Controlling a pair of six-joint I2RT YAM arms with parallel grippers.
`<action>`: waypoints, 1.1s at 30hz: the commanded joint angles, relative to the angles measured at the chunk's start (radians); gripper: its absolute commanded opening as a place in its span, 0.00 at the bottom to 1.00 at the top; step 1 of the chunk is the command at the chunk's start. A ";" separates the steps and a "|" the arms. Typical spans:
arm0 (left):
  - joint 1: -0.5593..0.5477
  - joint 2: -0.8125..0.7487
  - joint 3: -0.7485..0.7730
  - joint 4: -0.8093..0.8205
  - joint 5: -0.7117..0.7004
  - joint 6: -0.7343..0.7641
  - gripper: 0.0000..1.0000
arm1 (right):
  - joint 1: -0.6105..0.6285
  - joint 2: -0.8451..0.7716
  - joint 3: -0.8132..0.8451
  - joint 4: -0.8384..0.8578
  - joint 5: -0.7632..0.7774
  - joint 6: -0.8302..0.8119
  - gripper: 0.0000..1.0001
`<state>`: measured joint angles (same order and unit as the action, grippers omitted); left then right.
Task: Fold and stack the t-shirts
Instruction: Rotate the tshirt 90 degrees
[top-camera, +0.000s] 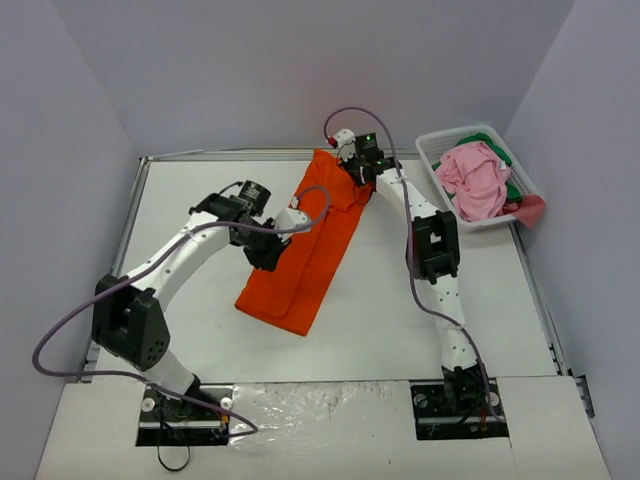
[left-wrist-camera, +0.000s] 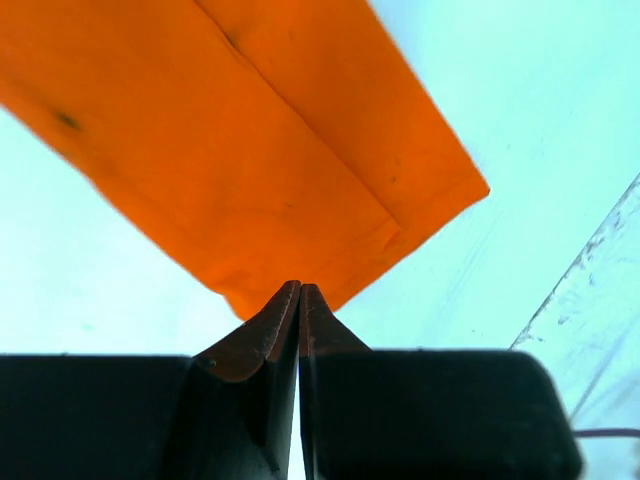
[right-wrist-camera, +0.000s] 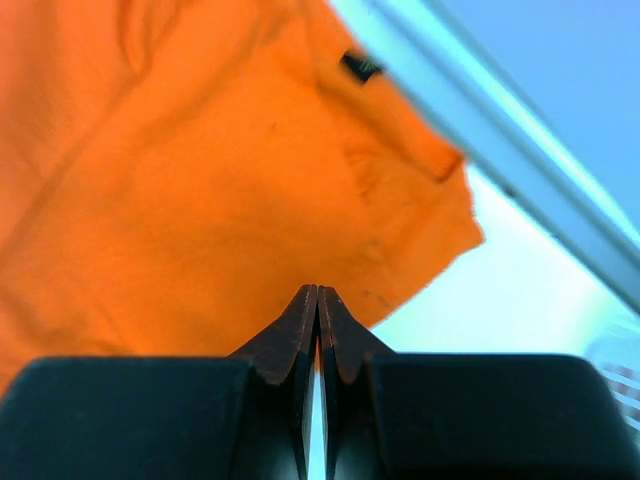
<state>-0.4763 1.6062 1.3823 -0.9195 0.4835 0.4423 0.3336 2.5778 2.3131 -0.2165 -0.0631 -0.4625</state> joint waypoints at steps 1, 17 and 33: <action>0.015 -0.092 0.084 -0.078 0.029 -0.002 0.02 | 0.041 -0.186 -0.027 0.078 0.049 0.039 0.00; 0.330 -0.321 -0.040 0.113 -0.230 -0.203 0.02 | 0.127 -0.349 -0.402 -0.046 0.049 0.070 0.00; 0.461 -0.430 -0.083 0.128 -0.266 -0.235 0.02 | 0.074 -0.177 -0.242 -0.125 0.134 0.076 0.00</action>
<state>-0.0296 1.2091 1.3067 -0.8021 0.2268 0.2310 0.4034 2.3768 2.0041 -0.2901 0.0448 -0.3981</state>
